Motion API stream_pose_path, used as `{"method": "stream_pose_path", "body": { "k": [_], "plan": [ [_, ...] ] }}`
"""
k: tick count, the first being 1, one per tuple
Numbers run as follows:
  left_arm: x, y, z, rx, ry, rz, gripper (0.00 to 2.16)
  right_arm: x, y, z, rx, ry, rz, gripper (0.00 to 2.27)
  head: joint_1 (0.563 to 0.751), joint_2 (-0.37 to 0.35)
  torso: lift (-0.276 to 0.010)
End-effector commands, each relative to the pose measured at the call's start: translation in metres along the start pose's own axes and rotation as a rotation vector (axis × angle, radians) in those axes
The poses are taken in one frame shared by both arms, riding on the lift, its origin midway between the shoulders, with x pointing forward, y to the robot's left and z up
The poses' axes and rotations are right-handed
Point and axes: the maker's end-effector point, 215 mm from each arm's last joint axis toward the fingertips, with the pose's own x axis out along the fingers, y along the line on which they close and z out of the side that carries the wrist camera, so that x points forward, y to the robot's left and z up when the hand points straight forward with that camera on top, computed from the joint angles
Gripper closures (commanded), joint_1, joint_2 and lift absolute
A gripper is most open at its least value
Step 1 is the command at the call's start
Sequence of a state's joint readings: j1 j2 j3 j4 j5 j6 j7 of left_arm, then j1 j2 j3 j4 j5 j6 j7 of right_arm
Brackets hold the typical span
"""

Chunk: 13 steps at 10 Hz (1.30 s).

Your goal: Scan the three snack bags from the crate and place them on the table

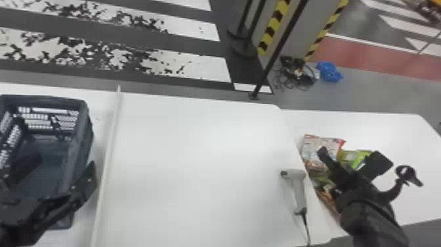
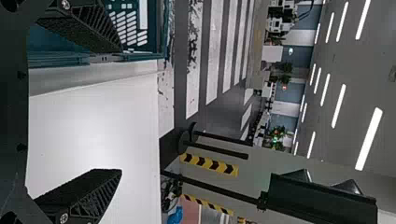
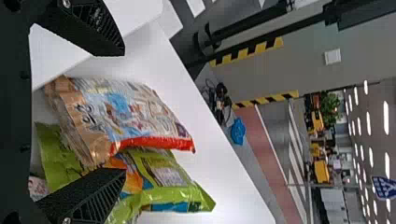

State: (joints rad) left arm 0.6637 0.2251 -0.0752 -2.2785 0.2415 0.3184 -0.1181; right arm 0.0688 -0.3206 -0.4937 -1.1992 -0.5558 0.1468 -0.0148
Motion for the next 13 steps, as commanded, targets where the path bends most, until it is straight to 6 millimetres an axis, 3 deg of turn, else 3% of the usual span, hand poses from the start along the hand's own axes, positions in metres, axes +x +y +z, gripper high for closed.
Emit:
{"method": "stream_pose_path", "body": {
  "k": [1,2,3,6,8,9,10,13],
  "plan": [
    [0.002,-0.002,-0.001,-0.004,0.000,0.001,0.08,-0.039,0.044,-0.003,-0.002,-0.019,0.138,0.04,0.695,-0.350,-0.037],
    [0.004,-0.003,-0.001,-0.005,-0.005,-0.001,0.08,-0.063,0.074,-0.004,-0.041,-0.036,0.205,0.05,0.695,-0.350,-0.037],
    [0.005,-0.001,-0.001,-0.001,-0.008,0.004,0.08,-0.092,0.106,-0.019,-0.141,0.001,0.265,0.04,0.695,-0.350,-0.037],
    [0.002,0.017,-0.002,0.010,-0.003,0.071,0.08,-0.198,0.236,-0.052,-0.254,0.018,0.510,0.05,0.695,-0.350,-0.037],
    [-0.008,0.036,-0.006,0.005,-0.002,0.113,0.08,-0.248,0.288,-0.073,-0.245,0.061,0.628,0.07,0.695,-0.212,-0.037],
    [-0.014,0.051,-0.012,-0.012,-0.018,0.158,0.08,-0.277,0.309,-0.077,-0.234,0.062,0.685,0.07,0.695,-0.140,-0.037],
    [-0.020,0.059,-0.012,-0.023,-0.044,0.182,0.08,-0.299,0.317,-0.071,-0.232,0.040,0.720,0.08,0.695,-0.066,-0.037],
    [-0.042,0.060,-0.006,-0.028,-0.093,0.209,0.08,-0.331,0.308,-0.082,-0.249,0.053,0.788,0.13,0.695,0.034,-0.037]
  ]
}}
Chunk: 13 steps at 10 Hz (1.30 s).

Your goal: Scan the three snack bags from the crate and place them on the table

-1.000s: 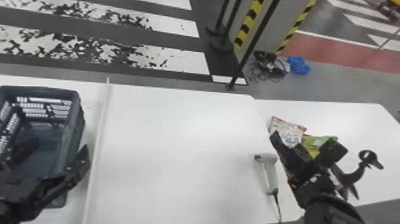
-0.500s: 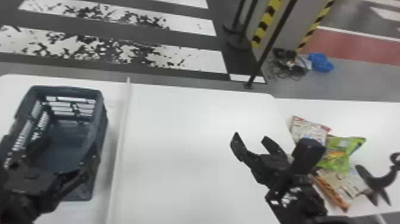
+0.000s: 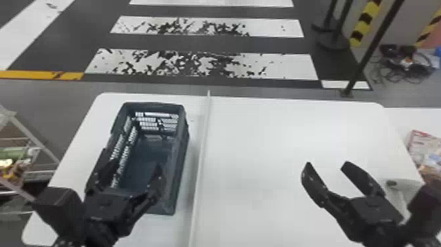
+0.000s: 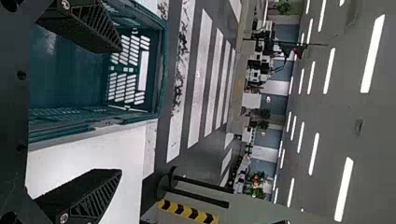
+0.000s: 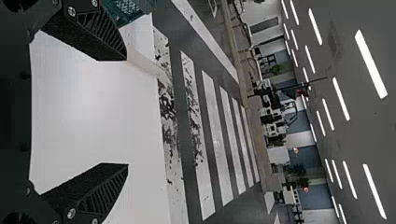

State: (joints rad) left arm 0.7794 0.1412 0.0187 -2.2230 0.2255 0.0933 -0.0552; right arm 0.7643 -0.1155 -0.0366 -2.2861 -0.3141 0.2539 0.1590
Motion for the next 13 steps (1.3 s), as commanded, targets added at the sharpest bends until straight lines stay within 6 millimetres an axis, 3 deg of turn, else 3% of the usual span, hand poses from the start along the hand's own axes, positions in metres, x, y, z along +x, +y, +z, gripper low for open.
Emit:
{"method": "stream_pose_path", "body": {
  "k": [1,3,6,7,9,13],
  "plan": [
    [-0.009,-0.003,-0.008,-0.005,0.013,-0.003,0.08,-0.015,-0.004,-0.008,-0.001,-0.038,0.000,0.13,0.695,0.042,-0.037],
    [-0.025,-0.020,-0.007,-0.021,0.007,-0.029,0.08,-0.033,-0.007,-0.007,-0.016,-0.108,-0.001,0.13,0.695,0.029,-0.037],
    [-0.030,-0.024,-0.032,-0.043,0.053,-0.034,0.08,-0.057,-0.027,-0.006,-0.063,-0.172,-0.060,0.13,0.695,-0.032,-0.037],
    [-0.031,-0.031,-0.030,-0.048,0.047,-0.049,0.08,-0.063,-0.027,-0.004,-0.068,-0.189,-0.062,0.13,0.695,-0.054,-0.037],
    [-0.033,-0.040,-0.018,-0.052,0.010,-0.064,0.08,-0.064,-0.030,-0.002,-0.075,-0.192,-0.065,0.11,0.695,-0.086,-0.037],
    [-0.033,-0.036,-0.015,-0.033,-0.002,-0.051,0.08,-0.065,-0.032,0.005,-0.082,-0.219,-0.072,0.12,0.695,-0.098,-0.037]
  ]
}}
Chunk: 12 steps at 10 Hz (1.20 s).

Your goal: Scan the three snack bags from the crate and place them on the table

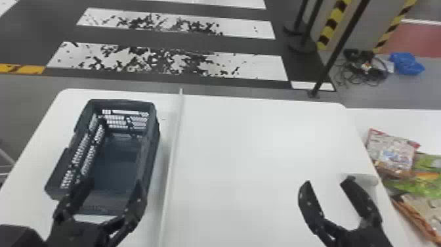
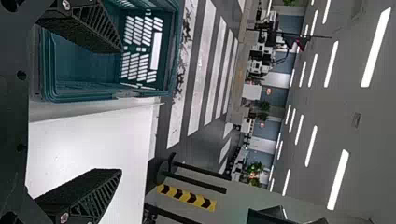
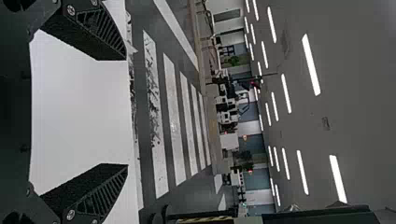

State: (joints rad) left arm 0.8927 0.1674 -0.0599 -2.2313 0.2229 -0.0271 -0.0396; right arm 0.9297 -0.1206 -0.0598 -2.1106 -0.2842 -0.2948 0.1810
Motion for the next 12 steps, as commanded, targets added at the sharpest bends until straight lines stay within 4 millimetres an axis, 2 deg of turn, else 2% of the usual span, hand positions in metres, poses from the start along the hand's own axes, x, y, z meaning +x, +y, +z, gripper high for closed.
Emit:
{"method": "stream_pose_path", "body": {
  "k": [1,7,12],
  "plan": [
    [0.000,0.001,-0.002,0.002,0.002,0.000,0.08,-0.001,-0.001,0.002,-0.003,-0.010,-0.002,0.12,0.695,-0.097,-0.037],
    [-0.002,0.001,0.002,0.002,-0.025,0.001,0.08,-0.004,-0.003,0.013,-0.009,-0.057,-0.006,0.12,0.695,-0.106,-0.037],
    [-0.005,0.000,0.009,-0.001,-0.052,0.001,0.08,-0.004,-0.001,0.010,-0.008,-0.044,0.004,0.12,0.695,-0.103,-0.037]
  ]
}}
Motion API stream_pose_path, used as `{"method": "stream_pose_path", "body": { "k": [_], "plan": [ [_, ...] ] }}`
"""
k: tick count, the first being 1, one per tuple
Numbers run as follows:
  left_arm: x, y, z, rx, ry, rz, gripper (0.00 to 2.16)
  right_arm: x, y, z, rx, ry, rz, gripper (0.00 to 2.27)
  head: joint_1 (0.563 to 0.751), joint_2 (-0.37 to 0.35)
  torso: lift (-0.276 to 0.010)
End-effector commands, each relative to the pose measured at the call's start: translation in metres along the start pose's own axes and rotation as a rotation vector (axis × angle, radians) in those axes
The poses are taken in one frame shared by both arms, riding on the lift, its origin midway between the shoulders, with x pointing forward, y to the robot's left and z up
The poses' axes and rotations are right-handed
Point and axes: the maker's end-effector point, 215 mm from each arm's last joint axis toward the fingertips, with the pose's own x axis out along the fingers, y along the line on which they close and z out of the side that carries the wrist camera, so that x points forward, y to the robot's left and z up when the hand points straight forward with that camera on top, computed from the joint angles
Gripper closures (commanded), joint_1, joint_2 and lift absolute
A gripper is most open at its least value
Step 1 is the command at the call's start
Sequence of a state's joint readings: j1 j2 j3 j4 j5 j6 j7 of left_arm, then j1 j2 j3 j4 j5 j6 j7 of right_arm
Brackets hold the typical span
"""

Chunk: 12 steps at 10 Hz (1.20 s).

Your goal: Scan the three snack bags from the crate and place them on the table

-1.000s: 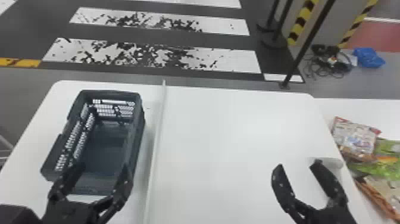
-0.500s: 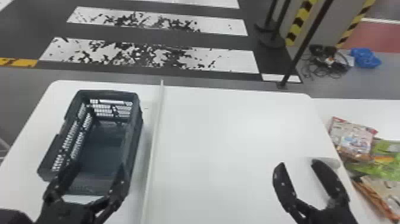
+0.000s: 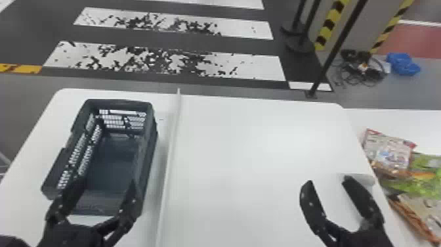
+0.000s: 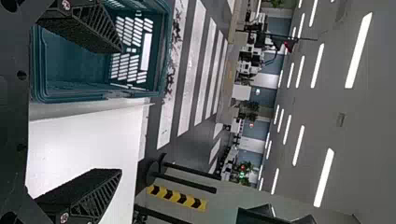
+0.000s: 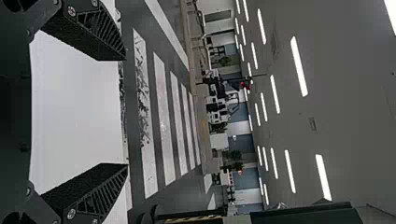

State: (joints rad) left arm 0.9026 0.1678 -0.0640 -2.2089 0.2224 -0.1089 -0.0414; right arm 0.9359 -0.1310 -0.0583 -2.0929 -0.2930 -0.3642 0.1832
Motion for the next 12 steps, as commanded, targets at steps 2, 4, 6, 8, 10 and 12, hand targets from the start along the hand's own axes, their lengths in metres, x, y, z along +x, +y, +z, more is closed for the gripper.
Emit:
{"method": "stream_pose_path", "body": {
  "k": [2,4,6,8,10,12],
  "plan": [
    [-0.001,-0.002,0.001,-0.003,-0.007,-0.004,0.08,-0.002,0.001,0.003,-0.002,-0.009,0.004,0.12,0.695,-0.102,-0.037],
    [-0.001,-0.004,0.001,-0.005,-0.006,-0.006,0.08,-0.003,0.000,0.007,-0.003,-0.017,0.000,0.12,0.695,-0.106,-0.037],
    [-0.001,-0.006,0.002,-0.007,-0.009,-0.009,0.08,-0.005,-0.001,0.009,0.002,-0.019,-0.004,0.12,0.695,-0.111,-0.037],
    [-0.002,-0.006,0.000,-0.009,-0.002,-0.008,0.08,-0.005,-0.003,0.009,0.003,-0.016,-0.008,0.12,0.695,-0.117,-0.037],
    [-0.002,-0.006,-0.002,-0.009,-0.001,-0.008,0.08,-0.006,-0.004,0.008,0.001,-0.015,-0.010,0.12,0.695,-0.122,-0.037],
    [-0.003,-0.004,-0.006,-0.010,0.005,-0.005,0.08,-0.007,-0.011,0.008,0.013,-0.015,-0.023,0.12,0.695,-0.127,-0.037]
  ]
}}
